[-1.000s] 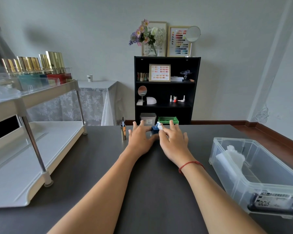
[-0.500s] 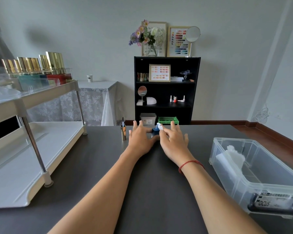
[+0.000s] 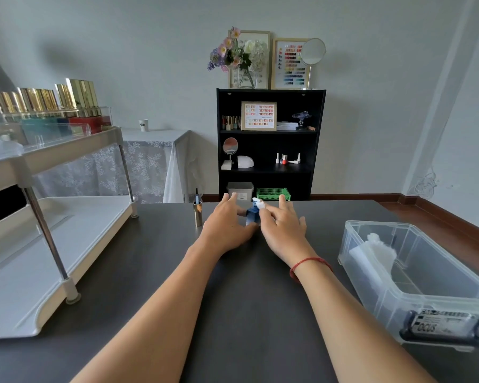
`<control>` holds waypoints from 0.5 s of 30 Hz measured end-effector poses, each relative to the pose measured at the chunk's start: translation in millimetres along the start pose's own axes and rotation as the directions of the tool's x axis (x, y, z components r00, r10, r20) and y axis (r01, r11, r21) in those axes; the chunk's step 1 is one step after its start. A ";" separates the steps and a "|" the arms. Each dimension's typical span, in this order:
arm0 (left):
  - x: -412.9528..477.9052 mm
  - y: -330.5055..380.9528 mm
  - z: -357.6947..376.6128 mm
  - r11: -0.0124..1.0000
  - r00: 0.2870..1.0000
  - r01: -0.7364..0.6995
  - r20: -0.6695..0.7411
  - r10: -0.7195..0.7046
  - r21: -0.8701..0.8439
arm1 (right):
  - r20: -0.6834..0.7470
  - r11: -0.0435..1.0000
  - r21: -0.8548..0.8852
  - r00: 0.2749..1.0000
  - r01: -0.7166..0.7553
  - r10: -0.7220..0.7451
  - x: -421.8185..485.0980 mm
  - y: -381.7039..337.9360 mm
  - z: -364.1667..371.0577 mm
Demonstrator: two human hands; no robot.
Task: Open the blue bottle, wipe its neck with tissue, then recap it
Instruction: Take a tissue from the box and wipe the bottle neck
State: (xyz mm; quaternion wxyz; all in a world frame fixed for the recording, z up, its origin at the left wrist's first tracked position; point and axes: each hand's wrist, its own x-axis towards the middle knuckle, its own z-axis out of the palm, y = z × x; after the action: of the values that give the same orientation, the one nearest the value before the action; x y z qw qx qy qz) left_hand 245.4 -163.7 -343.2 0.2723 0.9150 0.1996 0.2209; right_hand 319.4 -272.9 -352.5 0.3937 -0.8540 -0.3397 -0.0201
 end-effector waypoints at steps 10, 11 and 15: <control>0.8 -4.3 -6.4 0.998 0.996 -0.065 0.062 0.065 -0.013 | -0.007 1.000 0.003 1.000 -0.019 0.019 0.8 -0.5 -1.0; 0.7 -4.2 -6.7 0.998 0.995 -0.062 0.079 0.064 -0.020 | -0.004 1.000 0.002 1.000 -0.019 0.019 0.6 -0.7 -1.0; -0.7 -0.6 -4.8 0.997 0.982 -0.054 0.186 0.044 0.051 | 0.016 1.000 -0.002 1.000 -0.019 0.019 -0.4 -2.2 -2.3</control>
State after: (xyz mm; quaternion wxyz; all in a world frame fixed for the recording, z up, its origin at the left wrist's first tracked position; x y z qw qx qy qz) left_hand 242.2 -161.7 -340.1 0.2585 0.9434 0.1570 0.1361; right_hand 318.4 -273.6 -349.6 0.3903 -0.8576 -0.3347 -0.0098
